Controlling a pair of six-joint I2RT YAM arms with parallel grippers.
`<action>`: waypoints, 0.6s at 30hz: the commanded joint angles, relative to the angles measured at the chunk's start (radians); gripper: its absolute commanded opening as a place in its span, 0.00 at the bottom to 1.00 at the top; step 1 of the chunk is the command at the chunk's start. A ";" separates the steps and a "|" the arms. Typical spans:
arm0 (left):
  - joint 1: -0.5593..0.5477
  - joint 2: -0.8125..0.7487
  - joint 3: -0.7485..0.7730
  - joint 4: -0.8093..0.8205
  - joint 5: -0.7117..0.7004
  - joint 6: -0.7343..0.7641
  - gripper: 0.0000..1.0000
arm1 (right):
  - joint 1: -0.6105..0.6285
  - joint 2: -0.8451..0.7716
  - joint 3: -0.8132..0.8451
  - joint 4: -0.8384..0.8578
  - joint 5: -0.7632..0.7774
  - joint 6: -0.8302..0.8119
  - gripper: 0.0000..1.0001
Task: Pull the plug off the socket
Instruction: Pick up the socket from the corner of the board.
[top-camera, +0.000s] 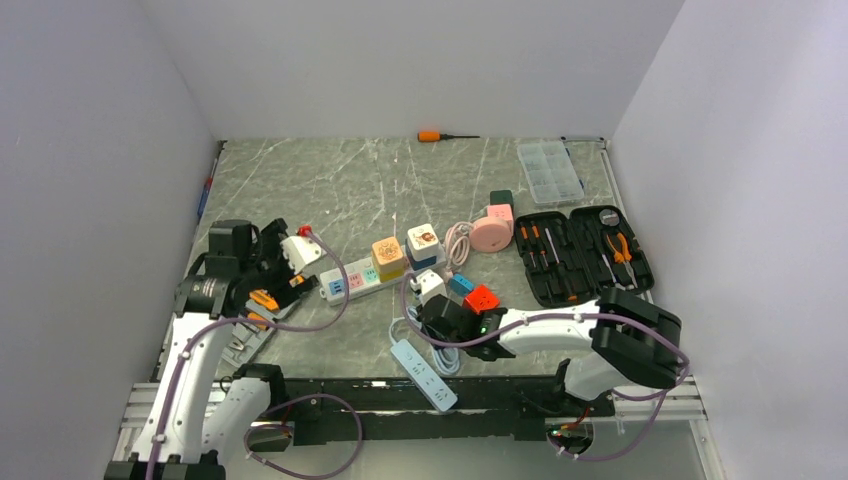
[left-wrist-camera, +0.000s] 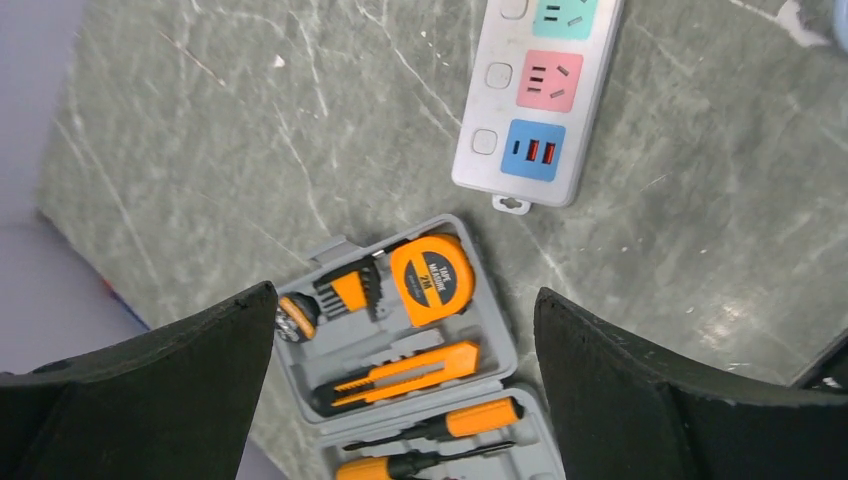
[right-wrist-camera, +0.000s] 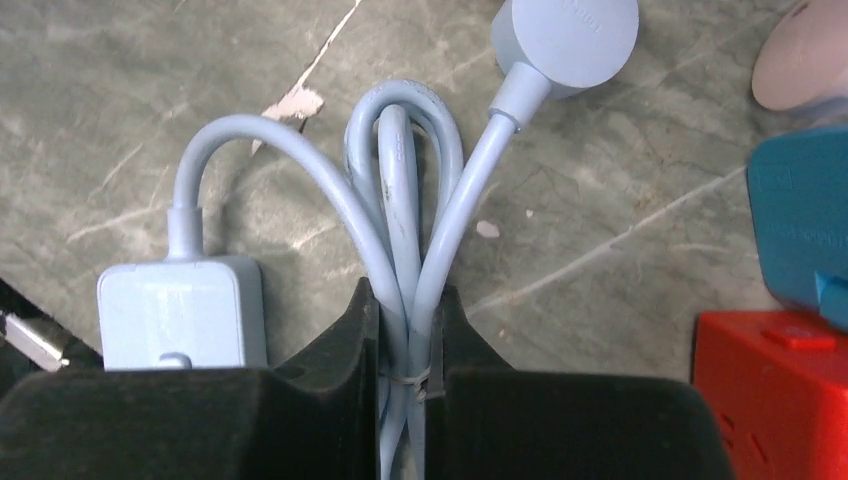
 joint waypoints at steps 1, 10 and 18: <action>0.000 0.070 0.072 -0.012 -0.026 -0.243 0.99 | 0.043 -0.092 0.034 -0.102 0.063 0.001 0.00; 0.009 0.137 0.134 0.019 -0.116 -0.403 0.99 | 0.097 -0.170 0.323 -0.245 0.002 -0.110 0.00; 0.147 0.068 0.147 0.142 -0.154 -0.580 0.99 | 0.098 -0.031 0.736 -0.323 -0.090 -0.241 0.00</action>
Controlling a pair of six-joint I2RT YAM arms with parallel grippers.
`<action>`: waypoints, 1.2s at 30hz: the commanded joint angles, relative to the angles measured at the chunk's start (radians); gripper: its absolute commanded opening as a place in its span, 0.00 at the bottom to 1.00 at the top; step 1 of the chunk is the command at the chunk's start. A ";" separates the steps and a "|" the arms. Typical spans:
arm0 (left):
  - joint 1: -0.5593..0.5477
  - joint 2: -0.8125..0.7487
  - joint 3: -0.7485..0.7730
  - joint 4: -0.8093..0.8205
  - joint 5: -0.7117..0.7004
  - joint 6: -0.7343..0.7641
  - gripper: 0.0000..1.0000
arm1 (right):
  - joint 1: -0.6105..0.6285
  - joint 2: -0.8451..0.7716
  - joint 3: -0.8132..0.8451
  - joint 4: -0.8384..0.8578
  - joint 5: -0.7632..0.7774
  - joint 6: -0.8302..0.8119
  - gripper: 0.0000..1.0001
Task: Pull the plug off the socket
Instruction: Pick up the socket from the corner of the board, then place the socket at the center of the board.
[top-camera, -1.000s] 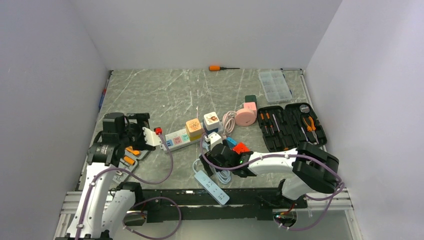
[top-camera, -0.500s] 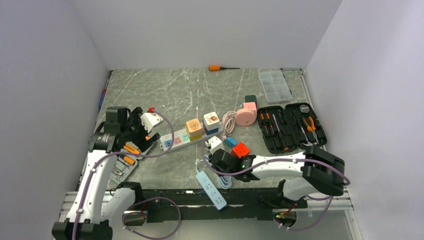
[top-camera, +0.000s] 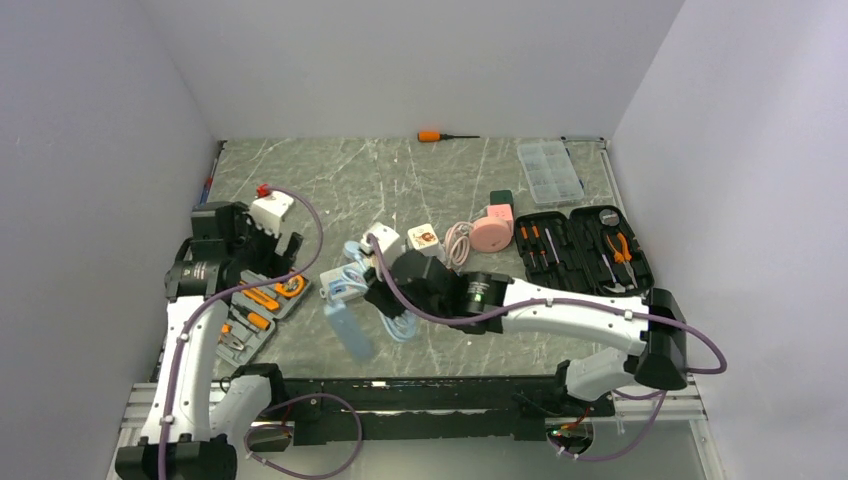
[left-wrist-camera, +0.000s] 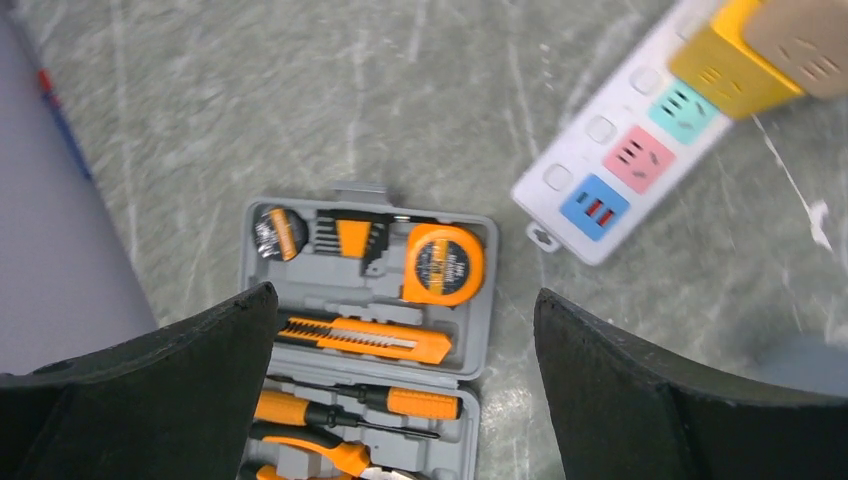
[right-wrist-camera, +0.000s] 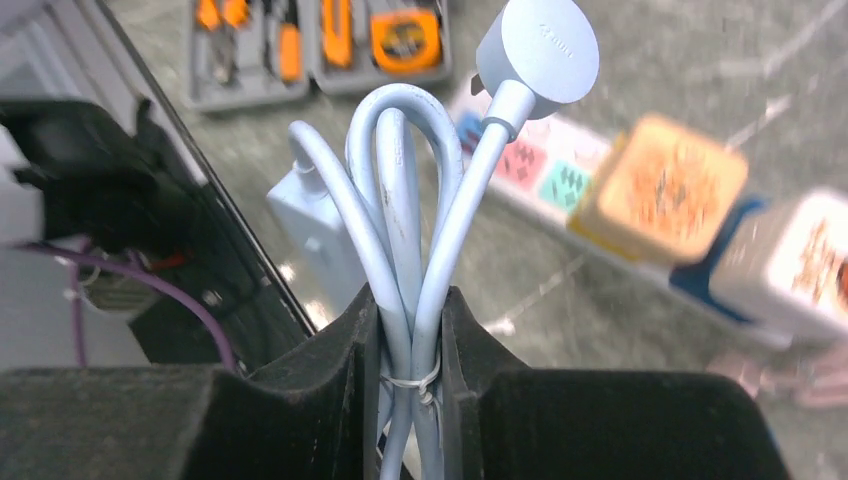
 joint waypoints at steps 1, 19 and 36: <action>0.079 -0.067 0.039 0.118 -0.050 -0.137 0.99 | 0.000 0.076 0.248 -0.004 -0.060 -0.098 0.00; 0.239 -0.081 0.065 0.200 0.064 -0.228 0.99 | -0.351 0.602 0.889 -0.023 -0.244 -0.077 0.00; 0.238 -0.091 -0.007 0.173 0.119 -0.163 0.99 | -0.558 0.802 0.884 -0.034 -0.221 0.101 0.00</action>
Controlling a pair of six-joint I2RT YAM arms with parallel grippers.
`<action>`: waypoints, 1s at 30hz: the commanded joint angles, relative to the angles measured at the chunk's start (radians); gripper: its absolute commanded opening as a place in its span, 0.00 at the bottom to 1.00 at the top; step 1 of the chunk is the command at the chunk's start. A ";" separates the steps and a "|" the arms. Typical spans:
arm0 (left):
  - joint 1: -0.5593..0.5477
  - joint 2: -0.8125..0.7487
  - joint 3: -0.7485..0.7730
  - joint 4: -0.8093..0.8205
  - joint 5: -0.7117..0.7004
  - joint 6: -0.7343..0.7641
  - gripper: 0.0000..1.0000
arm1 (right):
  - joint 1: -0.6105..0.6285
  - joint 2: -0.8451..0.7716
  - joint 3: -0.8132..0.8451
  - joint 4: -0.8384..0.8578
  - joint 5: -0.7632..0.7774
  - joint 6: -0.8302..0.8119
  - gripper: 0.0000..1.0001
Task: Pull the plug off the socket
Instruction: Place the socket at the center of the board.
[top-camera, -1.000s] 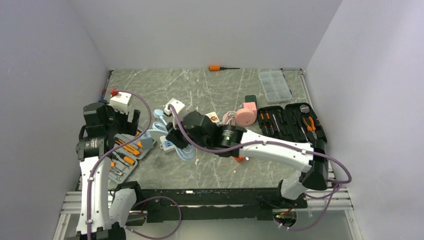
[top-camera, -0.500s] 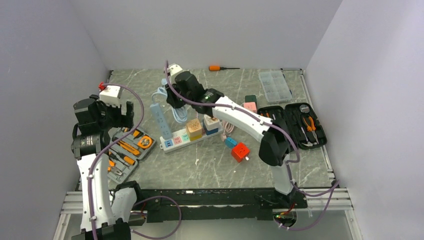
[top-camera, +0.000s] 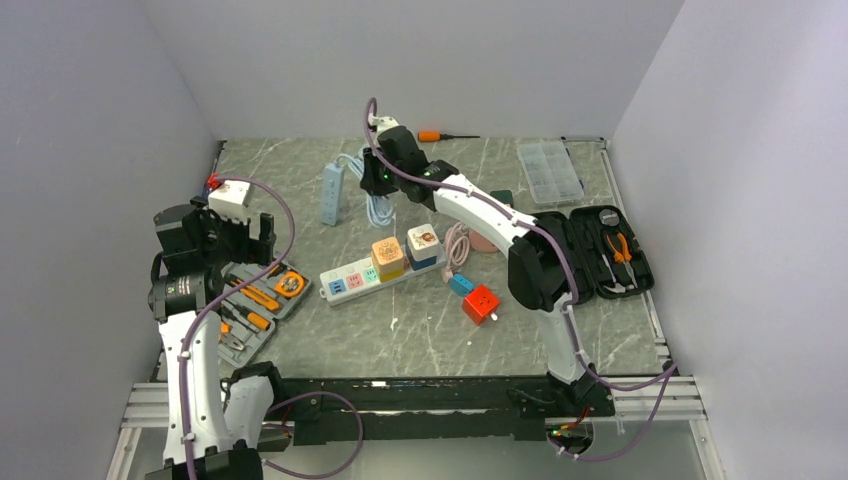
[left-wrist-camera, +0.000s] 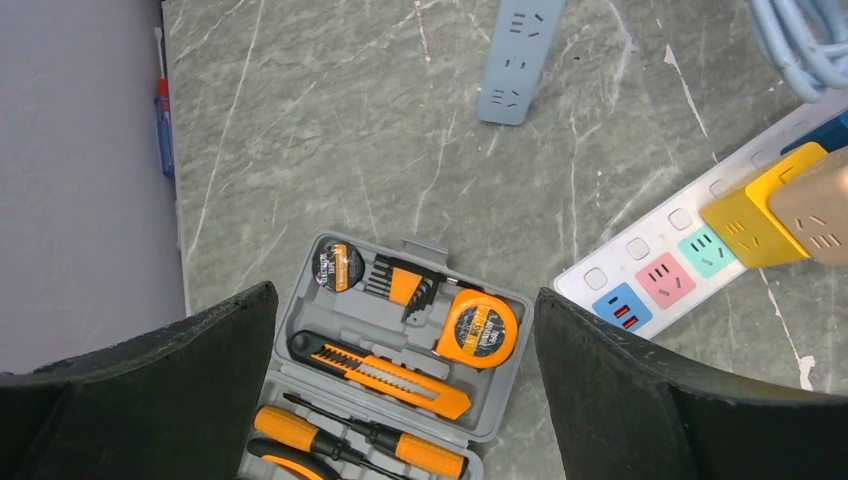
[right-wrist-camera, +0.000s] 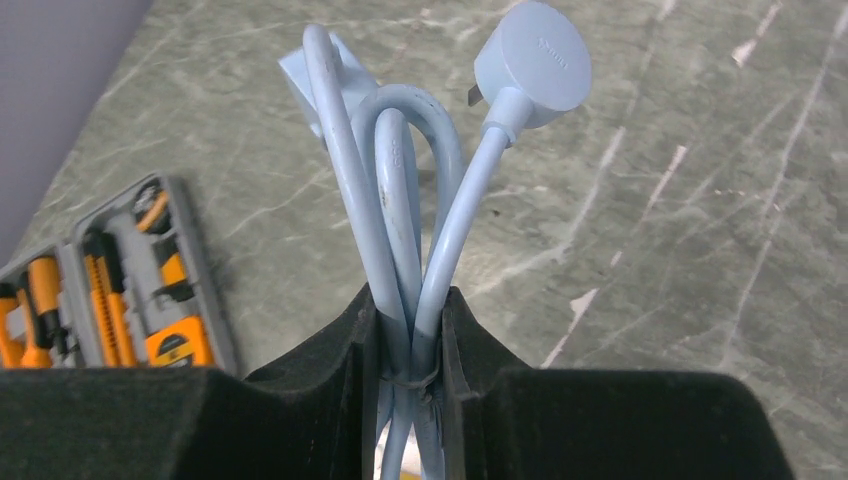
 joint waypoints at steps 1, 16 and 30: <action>0.005 0.001 0.000 -0.002 0.041 0.021 0.99 | -0.040 0.037 0.012 0.025 0.099 0.071 0.06; 0.005 0.060 0.016 -0.064 0.080 0.042 0.99 | -0.130 0.121 -0.028 -0.004 0.280 0.050 0.32; 0.004 0.067 0.045 -0.151 0.164 0.105 0.99 | -0.148 -0.086 -0.135 0.035 0.323 0.038 1.00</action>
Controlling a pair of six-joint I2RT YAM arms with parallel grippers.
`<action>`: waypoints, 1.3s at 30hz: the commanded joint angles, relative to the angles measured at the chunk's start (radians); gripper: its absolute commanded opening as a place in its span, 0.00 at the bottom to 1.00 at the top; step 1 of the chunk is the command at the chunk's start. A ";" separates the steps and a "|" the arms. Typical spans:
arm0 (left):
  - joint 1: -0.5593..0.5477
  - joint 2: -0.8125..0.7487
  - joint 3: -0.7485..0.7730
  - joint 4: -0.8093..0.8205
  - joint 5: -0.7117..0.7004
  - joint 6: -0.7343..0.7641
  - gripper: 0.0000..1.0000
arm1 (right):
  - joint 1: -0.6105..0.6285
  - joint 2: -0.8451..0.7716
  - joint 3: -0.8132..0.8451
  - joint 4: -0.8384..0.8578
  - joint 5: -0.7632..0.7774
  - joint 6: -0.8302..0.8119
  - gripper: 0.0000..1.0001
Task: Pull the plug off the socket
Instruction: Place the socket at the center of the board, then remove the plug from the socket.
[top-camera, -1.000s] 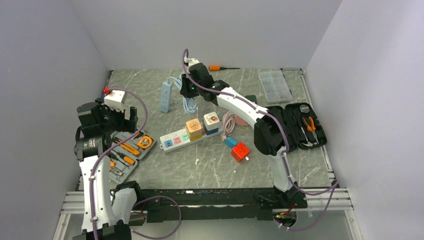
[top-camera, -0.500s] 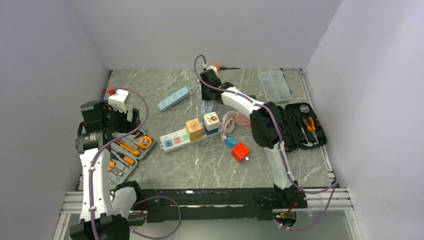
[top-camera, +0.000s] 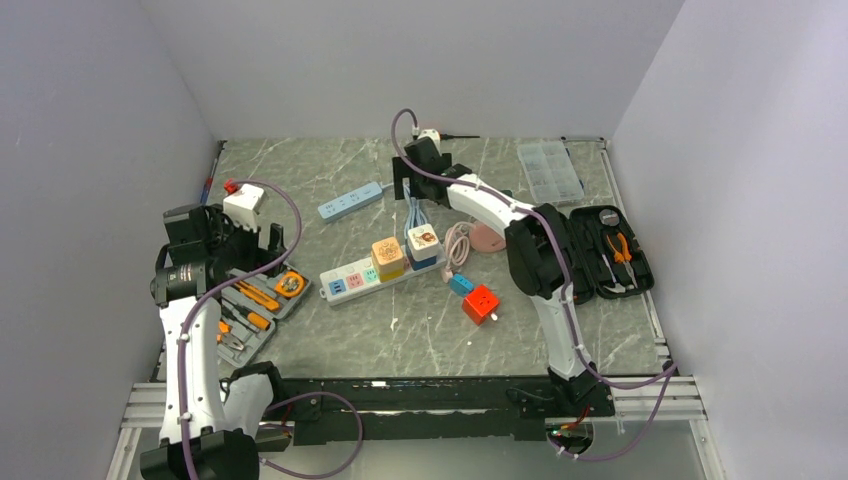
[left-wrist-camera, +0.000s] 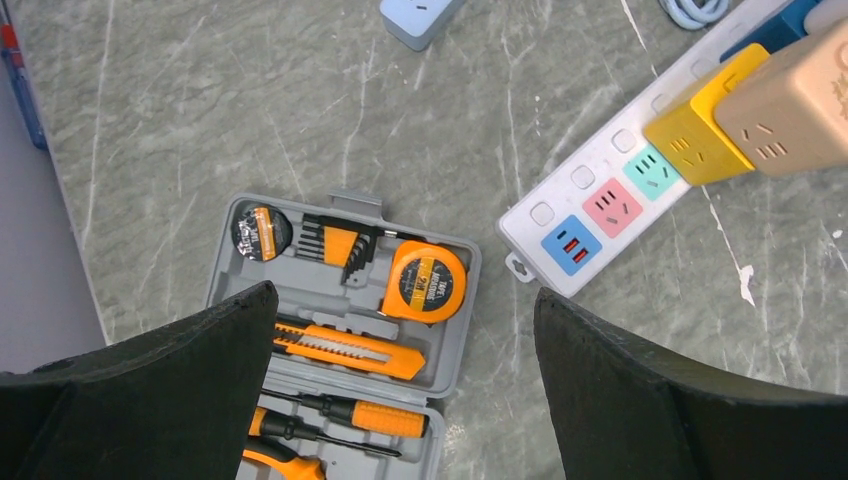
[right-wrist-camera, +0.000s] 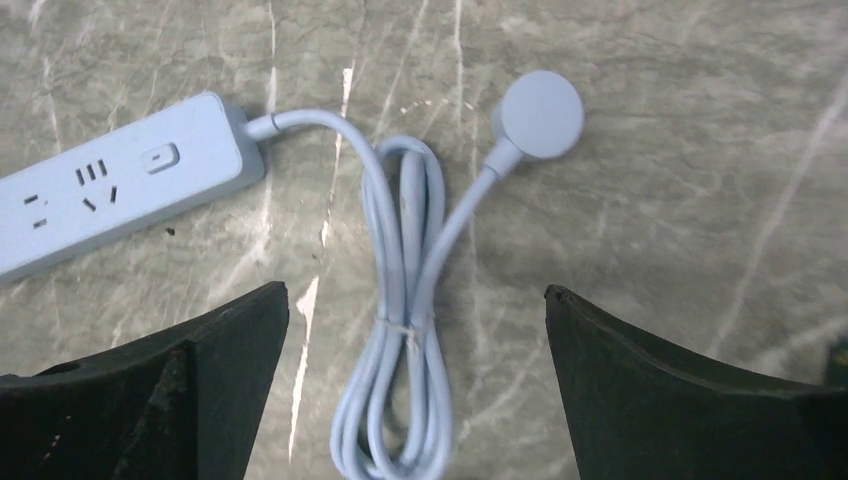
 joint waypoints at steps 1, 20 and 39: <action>0.004 -0.006 0.046 -0.044 0.065 0.051 0.99 | -0.006 -0.265 -0.093 0.071 0.029 0.005 1.00; 0.003 -0.061 0.107 -0.164 0.154 0.082 0.99 | -0.038 -1.284 -1.145 0.091 -0.220 0.290 0.93; 0.003 -0.074 0.058 -0.284 0.220 0.129 0.99 | 0.035 -1.408 -1.323 -0.122 -0.010 0.262 1.00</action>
